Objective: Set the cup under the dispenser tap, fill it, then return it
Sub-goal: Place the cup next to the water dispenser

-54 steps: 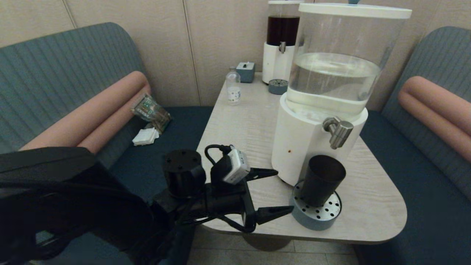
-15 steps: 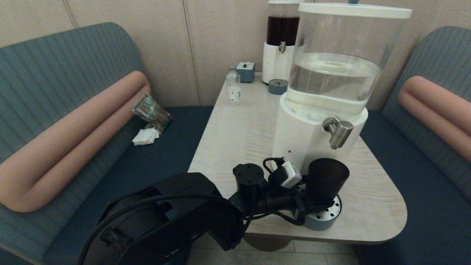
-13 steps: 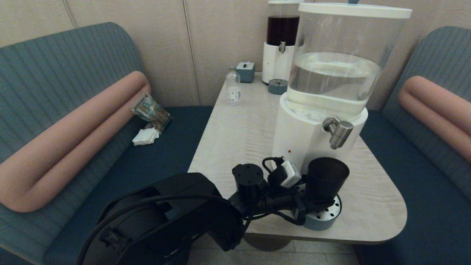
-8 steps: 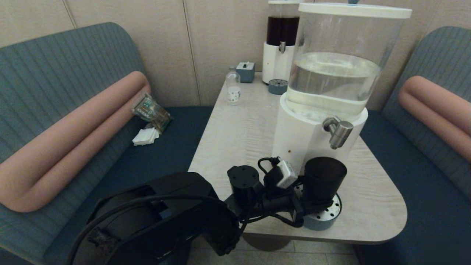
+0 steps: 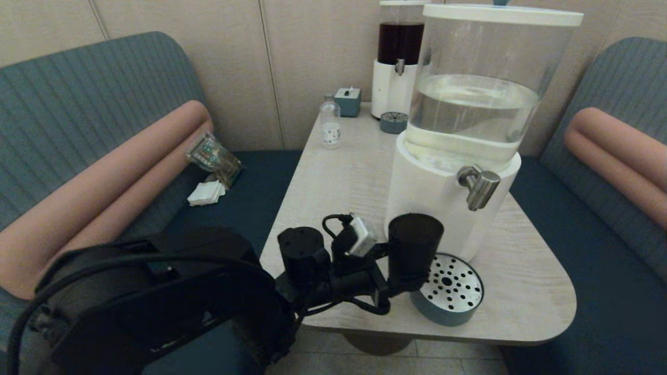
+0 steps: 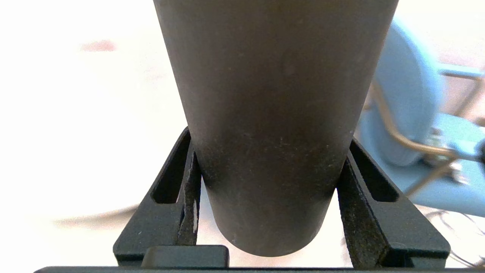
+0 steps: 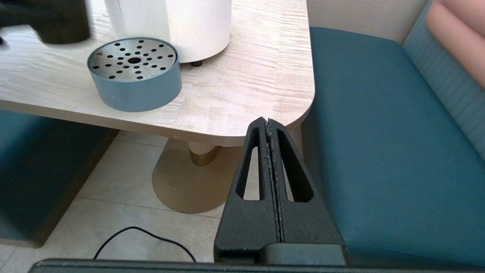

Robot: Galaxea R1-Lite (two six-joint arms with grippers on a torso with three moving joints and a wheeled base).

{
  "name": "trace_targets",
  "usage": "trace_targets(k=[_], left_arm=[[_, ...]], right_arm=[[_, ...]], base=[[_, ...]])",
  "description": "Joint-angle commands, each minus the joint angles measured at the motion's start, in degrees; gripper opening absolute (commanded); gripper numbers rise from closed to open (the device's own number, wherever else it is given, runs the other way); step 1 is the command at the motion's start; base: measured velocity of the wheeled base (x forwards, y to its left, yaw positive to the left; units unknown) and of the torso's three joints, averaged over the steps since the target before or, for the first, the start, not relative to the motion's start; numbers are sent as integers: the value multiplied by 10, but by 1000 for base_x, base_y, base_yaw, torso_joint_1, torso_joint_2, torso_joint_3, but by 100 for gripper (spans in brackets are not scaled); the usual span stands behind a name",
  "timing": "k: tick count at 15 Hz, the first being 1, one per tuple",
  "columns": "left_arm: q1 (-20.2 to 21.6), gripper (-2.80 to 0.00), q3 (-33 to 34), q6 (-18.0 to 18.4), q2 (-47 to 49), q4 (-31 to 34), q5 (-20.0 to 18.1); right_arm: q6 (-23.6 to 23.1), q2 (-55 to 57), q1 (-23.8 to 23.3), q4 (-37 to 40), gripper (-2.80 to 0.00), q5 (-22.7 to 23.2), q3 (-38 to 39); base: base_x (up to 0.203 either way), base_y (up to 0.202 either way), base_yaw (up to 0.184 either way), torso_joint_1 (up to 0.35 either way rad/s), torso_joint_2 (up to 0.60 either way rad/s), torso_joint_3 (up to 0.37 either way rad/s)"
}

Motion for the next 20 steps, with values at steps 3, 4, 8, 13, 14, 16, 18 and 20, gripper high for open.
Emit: trace_targets(k=[3, 4, 8, 13, 14, 16, 18, 20], left_arm=[[88, -280, 42, -4, -52, -15, -4], [118, -280, 44, -5, -54, -17, -6], [214, -280, 10, -7, -11, -19, -20], [245, -280, -67, -6, 64, -19, -21], [246, -280, -78, -7, 77, -19, -20], [249, -280, -96, -6, 99, -19, -20], [254, -280, -109, -6, 120, -19, -19], [256, -280, -120, -6, 131, -19, -19]], right_arm=[[0, 0, 0, 0, -280, 0, 8], [0, 0, 0, 0, -280, 0, 9], [0, 0, 0, 0, -280, 0, 9], [0, 0, 0, 0, -280, 0, 9], [0, 0, 0, 0, -280, 0, 9], [0, 0, 0, 0, -280, 0, 8], [0, 0, 0, 0, -280, 0, 9], [0, 0, 0, 0, -280, 0, 9]], base=[[0, 0, 0, 0, 0, 0], [0, 0, 0, 0, 0, 0], [0, 0, 0, 0, 0, 0], [0, 0, 0, 0, 0, 0], [0, 0, 0, 0, 0, 0], [0, 0, 0, 0, 0, 0], [0, 0, 0, 0, 0, 0], [0, 0, 0, 0, 0, 0]])
